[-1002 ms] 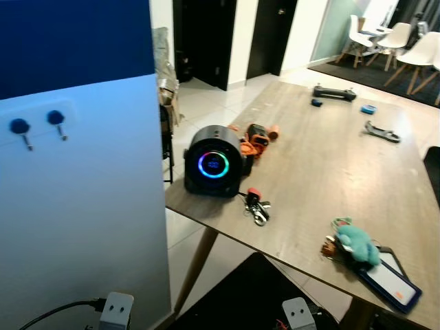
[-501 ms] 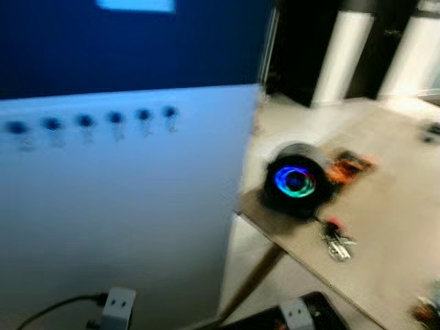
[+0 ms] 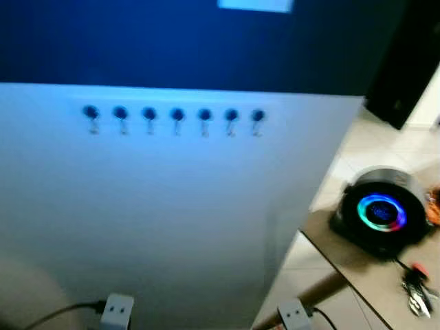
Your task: Hang keys on a hook
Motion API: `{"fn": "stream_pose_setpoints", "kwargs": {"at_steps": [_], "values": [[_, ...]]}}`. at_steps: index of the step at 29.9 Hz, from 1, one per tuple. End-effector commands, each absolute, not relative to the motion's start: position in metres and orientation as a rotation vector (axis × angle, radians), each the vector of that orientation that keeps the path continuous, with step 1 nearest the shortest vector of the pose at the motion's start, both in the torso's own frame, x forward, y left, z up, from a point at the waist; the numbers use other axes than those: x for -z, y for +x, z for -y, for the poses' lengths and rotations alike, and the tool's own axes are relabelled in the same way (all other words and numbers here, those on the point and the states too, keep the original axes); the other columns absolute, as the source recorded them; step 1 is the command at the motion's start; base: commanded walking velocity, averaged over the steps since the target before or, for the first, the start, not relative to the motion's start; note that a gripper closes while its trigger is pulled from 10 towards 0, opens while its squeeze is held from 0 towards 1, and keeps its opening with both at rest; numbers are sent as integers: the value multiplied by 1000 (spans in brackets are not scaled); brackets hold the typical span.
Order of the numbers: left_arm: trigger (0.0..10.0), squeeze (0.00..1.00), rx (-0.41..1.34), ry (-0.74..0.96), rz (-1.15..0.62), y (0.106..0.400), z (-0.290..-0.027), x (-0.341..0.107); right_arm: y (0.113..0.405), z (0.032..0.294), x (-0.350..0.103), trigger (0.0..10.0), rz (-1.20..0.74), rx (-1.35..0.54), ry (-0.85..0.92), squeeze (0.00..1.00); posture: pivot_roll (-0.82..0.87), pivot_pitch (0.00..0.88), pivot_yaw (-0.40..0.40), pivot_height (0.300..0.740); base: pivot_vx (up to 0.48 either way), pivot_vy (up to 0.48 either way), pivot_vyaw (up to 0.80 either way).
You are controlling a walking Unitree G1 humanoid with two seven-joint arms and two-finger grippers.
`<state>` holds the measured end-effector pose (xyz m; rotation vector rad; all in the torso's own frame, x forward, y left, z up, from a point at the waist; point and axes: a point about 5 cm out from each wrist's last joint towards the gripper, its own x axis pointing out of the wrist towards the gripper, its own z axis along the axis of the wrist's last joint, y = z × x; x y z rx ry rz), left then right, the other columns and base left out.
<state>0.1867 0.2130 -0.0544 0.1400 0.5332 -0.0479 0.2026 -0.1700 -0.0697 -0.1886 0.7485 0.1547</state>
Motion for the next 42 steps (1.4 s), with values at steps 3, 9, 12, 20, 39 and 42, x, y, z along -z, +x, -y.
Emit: {"fn": "stream_pose_setpoints", "kwargs": {"at_steps": [3, 9, 12, 20, 39, 42], "values": [[10000, 0, 53, 133, -562, 182, -210, 59, 193, 177, 75, 10000, -785, -134, -187, 0, 121, 53, -73, 740, 0, 0, 800], [10000, 0, 45, 126, -568, 182, -210, 59, 191, 178, 75, 10000, -780, -104, -142, 0, 121, 54, -74, 740, 0, 0, 281], [10000, 0, 44, 118, -574, 182, -210, 59, 191, 179, 75, 10000, -782, -104, -144, 0, 123, 55, -73, 740, 0, 0, 0], [10000, 0, 53, 121, -582, 183, -210, 59, 190, 179, 76, 10000, -787, -99, -140, 0, 124, 56, -69, 740, 0, 345, 0], [10000, 0, 110, 137, -538, 189, -206, 54, 185, 181, 78, 10000, -798, -89, -137, 0, 116, 38, -64, 740, 0, 75, 0], [10000, 0, 114, 131, -536, 189, -205, 54, 186, 181, 78, 10000, -797, -88, -137, 0, 115, 37, -64, 740, 0, 0, 0]]}}
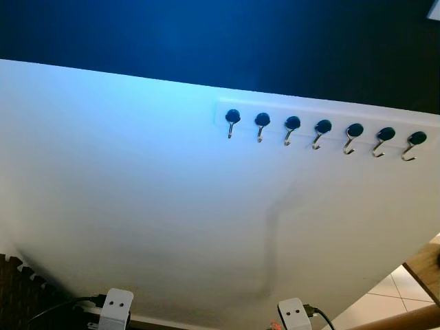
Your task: Hang keys on a hook
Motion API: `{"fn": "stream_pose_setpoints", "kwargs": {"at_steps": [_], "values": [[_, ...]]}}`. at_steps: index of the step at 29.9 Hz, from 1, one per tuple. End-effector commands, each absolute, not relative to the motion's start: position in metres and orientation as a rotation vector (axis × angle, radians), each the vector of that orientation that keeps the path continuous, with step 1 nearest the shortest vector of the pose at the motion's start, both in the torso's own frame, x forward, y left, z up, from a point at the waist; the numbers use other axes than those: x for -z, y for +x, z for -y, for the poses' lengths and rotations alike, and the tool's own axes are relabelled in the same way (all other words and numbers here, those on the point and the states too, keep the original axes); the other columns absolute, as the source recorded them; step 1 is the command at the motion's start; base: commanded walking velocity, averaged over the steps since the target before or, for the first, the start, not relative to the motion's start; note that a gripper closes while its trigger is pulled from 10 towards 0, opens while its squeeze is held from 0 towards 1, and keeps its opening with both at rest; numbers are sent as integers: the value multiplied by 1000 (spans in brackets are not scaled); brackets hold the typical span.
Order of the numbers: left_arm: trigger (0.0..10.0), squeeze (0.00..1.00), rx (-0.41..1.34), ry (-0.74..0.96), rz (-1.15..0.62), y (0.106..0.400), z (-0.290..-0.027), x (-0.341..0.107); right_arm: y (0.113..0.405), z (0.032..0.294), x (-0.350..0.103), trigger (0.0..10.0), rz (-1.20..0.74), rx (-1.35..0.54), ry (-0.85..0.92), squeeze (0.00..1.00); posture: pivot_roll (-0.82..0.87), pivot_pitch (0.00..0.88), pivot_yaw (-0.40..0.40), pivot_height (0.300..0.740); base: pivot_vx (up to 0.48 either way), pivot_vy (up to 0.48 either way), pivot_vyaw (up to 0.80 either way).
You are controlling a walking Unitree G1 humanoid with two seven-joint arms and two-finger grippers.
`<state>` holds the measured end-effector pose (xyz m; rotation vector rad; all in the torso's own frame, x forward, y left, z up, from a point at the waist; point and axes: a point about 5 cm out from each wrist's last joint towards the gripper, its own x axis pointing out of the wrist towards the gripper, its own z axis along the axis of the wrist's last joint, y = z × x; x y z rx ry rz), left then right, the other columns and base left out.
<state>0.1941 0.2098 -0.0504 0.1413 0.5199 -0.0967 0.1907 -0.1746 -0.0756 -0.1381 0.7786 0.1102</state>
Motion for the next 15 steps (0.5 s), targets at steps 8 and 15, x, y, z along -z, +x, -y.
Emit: {"fn": "stream_pose_setpoints", "kwargs": {"at_steps": [8, 15], "values": [[10000, 0, 115, 128, -538, 189, -204, 54, 188, 180, 77, 10000, -789, -89, -136, 0, 114, 34, -65, 740, -65, 0, 0], [10000, 0, 116, 127, -537, 190, -204, 54, 189, 179, 76, 10000, -785, -94, -134, 0, 114, 34, -65, 740, -281, 0, 0]]}}
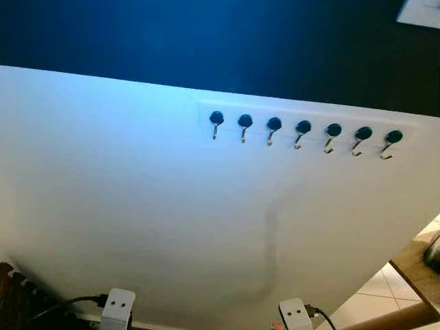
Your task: Hang keys on a hook
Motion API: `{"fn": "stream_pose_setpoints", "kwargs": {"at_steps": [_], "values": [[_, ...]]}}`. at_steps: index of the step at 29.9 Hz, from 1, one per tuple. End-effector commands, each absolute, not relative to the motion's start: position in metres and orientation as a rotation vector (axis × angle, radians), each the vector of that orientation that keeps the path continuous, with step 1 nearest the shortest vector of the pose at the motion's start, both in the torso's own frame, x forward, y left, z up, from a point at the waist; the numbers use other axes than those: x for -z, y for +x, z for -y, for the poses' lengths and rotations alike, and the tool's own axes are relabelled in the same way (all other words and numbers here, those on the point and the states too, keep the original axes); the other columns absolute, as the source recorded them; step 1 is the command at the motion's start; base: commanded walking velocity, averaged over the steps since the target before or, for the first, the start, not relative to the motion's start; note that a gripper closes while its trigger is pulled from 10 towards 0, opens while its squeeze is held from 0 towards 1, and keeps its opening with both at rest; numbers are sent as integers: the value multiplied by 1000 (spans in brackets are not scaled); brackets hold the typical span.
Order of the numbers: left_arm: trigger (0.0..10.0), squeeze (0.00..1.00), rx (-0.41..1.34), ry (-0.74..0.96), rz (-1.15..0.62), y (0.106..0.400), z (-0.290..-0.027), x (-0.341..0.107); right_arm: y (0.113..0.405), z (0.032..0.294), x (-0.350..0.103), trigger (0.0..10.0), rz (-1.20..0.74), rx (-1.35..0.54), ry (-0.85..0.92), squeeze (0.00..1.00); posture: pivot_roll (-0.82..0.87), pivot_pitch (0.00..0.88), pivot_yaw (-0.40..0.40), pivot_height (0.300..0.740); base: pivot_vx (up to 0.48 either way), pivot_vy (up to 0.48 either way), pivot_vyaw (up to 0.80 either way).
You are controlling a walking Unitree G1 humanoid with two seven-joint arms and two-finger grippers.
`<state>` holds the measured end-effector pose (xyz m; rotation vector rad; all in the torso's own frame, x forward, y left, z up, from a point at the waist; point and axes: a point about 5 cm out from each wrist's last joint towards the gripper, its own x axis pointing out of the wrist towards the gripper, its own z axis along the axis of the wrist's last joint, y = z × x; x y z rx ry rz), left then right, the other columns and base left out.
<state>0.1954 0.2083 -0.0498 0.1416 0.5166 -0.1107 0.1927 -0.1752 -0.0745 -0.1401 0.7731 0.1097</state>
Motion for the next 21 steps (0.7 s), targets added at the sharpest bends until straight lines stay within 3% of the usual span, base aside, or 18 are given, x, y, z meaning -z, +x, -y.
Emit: {"fn": "stream_pose_setpoints", "kwargs": {"at_steps": [1, 13, 21], "values": [[10000, 0, 117, 127, -536, 190, -205, 54, 189, 179, 76, 10000, -785, -94, -134, 0, 114, 35, -66, 740, -292, 0, 0], [10000, 0, 116, 127, -532, 190, -205, 53, 189, 179, 76, 10000, -785, -94, -134, 0, 117, 36, -65, 740, -306, 0, 0], [10000, 0, 119, 139, -540, 192, -206, 53, 189, 178, 76, 10000, -783, -92, -130, 0, 121, 38, -60, 740, 0, 0, 0]]}}
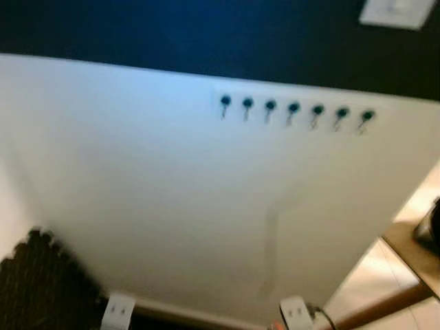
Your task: Hang keys on a hook
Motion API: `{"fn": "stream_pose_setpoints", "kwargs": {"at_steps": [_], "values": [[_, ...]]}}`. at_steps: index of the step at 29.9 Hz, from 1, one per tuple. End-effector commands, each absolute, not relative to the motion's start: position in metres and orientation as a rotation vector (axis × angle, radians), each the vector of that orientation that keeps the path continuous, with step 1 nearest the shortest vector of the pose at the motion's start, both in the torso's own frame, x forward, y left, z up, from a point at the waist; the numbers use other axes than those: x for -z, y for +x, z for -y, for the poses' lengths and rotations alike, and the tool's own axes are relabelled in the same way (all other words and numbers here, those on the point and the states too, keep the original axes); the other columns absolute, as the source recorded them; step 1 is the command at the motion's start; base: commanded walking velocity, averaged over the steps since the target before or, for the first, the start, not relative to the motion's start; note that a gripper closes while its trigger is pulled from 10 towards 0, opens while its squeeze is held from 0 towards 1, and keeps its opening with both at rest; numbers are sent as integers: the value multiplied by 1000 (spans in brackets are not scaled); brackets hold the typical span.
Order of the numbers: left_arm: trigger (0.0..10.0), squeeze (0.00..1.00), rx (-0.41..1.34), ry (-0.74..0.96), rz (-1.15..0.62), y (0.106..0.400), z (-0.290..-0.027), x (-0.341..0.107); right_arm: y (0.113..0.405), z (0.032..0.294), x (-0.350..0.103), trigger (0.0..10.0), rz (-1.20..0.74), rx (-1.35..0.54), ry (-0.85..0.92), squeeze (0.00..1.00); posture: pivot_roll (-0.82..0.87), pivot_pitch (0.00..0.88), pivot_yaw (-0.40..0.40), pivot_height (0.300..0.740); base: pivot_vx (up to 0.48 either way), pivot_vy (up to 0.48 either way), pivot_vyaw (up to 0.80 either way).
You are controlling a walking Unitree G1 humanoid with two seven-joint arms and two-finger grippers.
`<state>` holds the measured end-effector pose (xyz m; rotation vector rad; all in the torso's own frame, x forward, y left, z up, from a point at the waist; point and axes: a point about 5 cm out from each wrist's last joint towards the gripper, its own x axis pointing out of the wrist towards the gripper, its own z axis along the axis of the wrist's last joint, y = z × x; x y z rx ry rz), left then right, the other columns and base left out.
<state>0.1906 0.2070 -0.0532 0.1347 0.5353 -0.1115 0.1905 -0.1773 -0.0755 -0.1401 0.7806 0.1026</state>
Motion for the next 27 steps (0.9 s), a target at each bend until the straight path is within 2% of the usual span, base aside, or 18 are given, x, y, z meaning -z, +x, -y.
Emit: {"fn": "stream_pose_setpoints", "kwargs": {"at_steps": [1, 21, 27], "values": [[10000, 0, 119, 139, -540, 192, -206, 53, 189, 178, 76, 10000, -783, -92, -130, 0, 121, 38, -60, 740, 0, 0, 0], [10000, 0, 120, 179, -528, 194, -207, 51, 192, 179, 75, 10000, -779, -92, -133, 0, 131, 49, -60, 740, 0, 0, 0], [10000, 0, 117, 188, -532, 194, -205, 52, 193, 179, 75, 10000, -779, -94, -135, 0, 128, 48, -61, 740, 0, -435, 0]]}}
